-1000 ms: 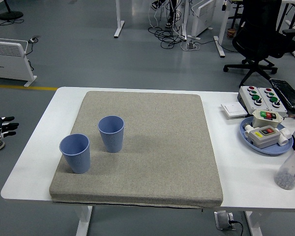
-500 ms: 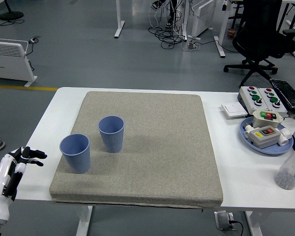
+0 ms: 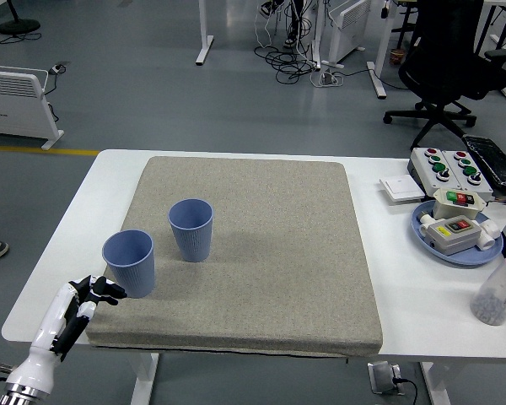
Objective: Push cup pick cup insert cup
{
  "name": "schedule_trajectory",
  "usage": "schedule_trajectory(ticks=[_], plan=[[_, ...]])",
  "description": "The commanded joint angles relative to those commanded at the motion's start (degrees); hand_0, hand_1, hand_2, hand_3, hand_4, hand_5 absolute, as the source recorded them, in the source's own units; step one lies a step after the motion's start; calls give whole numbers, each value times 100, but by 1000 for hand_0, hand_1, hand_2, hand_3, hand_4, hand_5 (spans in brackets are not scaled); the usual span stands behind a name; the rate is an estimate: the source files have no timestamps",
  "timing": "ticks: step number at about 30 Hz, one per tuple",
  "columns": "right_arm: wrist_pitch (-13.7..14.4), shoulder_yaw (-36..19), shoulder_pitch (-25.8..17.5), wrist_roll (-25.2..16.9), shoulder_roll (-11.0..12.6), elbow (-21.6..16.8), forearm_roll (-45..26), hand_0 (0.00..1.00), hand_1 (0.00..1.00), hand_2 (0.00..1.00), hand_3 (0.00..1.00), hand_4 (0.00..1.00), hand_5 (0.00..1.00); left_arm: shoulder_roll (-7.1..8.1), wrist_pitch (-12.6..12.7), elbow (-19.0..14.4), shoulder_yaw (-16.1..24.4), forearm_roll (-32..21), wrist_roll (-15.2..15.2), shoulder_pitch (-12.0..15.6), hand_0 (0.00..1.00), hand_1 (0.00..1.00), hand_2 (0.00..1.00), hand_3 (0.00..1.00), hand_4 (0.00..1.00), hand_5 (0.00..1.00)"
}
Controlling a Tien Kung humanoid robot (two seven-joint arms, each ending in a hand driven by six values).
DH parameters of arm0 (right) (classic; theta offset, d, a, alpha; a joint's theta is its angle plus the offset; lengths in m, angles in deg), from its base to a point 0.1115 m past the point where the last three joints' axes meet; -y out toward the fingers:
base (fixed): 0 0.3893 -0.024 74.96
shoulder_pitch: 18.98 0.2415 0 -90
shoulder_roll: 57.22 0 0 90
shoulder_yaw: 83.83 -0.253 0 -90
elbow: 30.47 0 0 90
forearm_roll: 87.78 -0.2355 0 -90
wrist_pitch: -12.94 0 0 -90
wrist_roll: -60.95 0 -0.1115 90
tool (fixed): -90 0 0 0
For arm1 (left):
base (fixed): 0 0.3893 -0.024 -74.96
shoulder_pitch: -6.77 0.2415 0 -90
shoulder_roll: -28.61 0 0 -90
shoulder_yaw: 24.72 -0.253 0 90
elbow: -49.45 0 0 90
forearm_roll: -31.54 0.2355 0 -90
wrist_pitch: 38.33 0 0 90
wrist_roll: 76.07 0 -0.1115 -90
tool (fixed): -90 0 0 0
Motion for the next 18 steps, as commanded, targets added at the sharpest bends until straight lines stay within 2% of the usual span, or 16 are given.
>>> schedule_trajectory(ticks=[5,6,9,18], plan=[[4,2,5,-1,-2,1,-1,740,682,736,619,215,414,-34,-82,182,-176,105,157,-133,487,521,498,462,582,998],[4,1,6,-1,-3,1,-1,740,683,735,618,215,413,-42,-92,205,-197,103,172,-151,526,536,505,469,586,998],[7,2,8,-1,-5,0,-2,740,683,735,618,215,413,-61,-128,279,-265,100,224,-229,526,536,505,469,586,998],[12,28,10,7,-7,4,-9,740,681,733,617,214,413,-136,-121,466,-354,216,315,-425,581,557,518,476,592,998]])
